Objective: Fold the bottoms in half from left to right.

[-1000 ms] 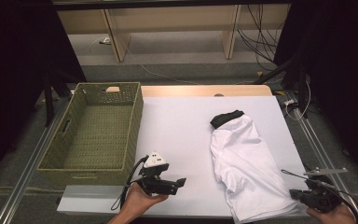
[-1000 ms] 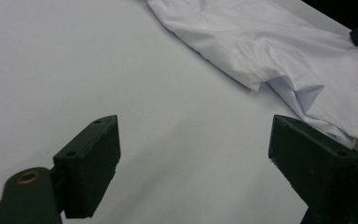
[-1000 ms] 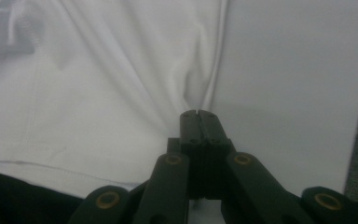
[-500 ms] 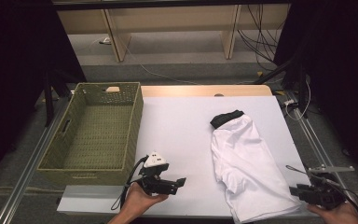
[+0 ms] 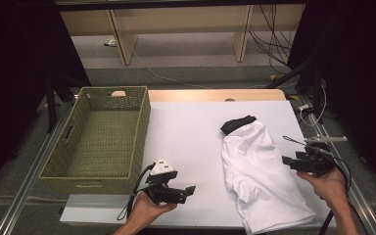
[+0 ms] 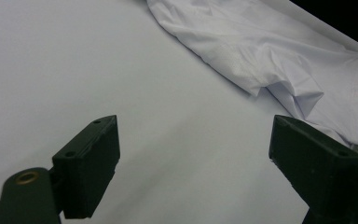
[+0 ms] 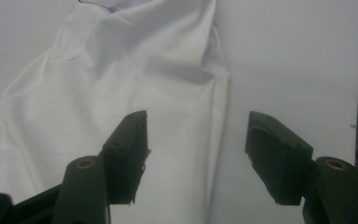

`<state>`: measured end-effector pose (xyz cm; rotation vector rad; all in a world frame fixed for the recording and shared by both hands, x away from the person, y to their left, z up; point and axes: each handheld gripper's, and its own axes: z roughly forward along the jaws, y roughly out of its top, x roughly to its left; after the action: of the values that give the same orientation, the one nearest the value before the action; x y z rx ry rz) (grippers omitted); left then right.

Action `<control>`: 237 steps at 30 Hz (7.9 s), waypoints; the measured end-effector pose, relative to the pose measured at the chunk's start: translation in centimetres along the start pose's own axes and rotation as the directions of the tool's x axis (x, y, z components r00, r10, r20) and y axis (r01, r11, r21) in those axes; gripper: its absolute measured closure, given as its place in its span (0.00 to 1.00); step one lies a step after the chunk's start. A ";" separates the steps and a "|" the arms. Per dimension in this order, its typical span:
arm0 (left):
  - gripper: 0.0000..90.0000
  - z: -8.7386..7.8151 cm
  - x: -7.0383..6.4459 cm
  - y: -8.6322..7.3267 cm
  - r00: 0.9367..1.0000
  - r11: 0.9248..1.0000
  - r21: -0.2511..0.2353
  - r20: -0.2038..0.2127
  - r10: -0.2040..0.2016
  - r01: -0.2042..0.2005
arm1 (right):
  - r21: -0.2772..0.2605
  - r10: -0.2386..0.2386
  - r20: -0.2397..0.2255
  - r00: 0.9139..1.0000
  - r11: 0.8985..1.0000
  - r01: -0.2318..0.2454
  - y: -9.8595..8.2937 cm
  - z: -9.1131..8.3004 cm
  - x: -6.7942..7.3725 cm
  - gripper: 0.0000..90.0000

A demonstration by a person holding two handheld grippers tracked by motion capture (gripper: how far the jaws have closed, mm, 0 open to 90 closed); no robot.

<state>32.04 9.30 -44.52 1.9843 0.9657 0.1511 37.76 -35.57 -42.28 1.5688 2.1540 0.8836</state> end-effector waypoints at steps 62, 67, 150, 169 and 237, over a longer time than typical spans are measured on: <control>0.18 2.0 0.1 1.9 0.997 0.999 0.013 0.057 -0.046 0.045 | 0.055 -0.009 0.051 0.999 0.998 0.006 3.9 4.8 -0.6 0.45; 0.18 3.5 0.2 2.8 0.995 0.997 0.035 0.069 -0.065 0.063 | 0.048 -0.038 0.062 0.997 0.998 0.035 3.5 4.5 0.2 0.42; 0.98 17.7 -2.1 7.8 0.987 0.969 0.197 0.026 -0.156 0.148 | 0.068 -0.030 0.060 0.998 0.997 0.026 2.4 4.9 -0.6 0.43; 0.99 16.8 -0.6 7.9 0.986 0.970 0.190 0.041 -0.162 0.152 | 0.193 0.061 0.044 0.997 0.979 -0.068 1.5 6.3 -2.0 0.66; 0.98 15.7 2.0 8.2 0.978 0.963 0.199 0.062 -0.200 0.184 | 0.114 -0.220 -0.234 0.947 0.961 0.251 -4.9 2.6 16.4 0.54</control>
<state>45.13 -2.29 -48.04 2.0391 1.1484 -0.1361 30.19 -20.44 -45.93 1.2858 2.5483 0.8747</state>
